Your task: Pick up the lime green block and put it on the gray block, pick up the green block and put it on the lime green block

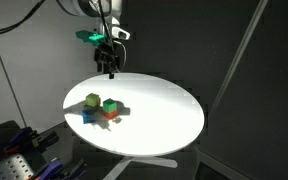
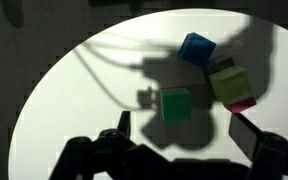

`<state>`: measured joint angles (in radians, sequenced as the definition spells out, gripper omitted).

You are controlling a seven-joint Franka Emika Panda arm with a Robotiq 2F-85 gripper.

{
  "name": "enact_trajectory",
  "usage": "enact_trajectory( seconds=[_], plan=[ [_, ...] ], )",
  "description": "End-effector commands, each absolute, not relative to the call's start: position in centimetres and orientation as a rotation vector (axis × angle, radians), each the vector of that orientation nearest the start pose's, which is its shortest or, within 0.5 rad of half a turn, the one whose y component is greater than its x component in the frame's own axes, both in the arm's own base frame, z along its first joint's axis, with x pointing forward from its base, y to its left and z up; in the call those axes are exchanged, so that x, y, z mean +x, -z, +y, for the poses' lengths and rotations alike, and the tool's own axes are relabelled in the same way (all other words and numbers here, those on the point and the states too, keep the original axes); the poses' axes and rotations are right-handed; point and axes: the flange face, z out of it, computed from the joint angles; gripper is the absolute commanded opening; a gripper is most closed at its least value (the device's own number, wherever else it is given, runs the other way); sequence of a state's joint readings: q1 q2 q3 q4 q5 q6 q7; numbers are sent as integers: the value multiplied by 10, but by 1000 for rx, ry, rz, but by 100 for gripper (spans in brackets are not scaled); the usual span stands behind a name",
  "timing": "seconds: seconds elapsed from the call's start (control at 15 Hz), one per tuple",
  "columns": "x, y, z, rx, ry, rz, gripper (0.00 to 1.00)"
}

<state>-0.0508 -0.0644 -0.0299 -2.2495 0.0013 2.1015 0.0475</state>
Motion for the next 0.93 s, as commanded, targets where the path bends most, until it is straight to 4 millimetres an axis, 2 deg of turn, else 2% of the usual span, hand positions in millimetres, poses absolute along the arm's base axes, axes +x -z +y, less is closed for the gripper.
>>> enact_trajectory(
  seconds=[0.0,0.13,0.4,0.87],
  plan=[
    [501,-386,-41,-3128,-132,201,100],
    [503,-383,-41,-3130,-129,192,100],
    [512,-364,-42,-3132,-146,177,100],
    [527,-329,-39,-3153,-59,133,100]
  ],
)
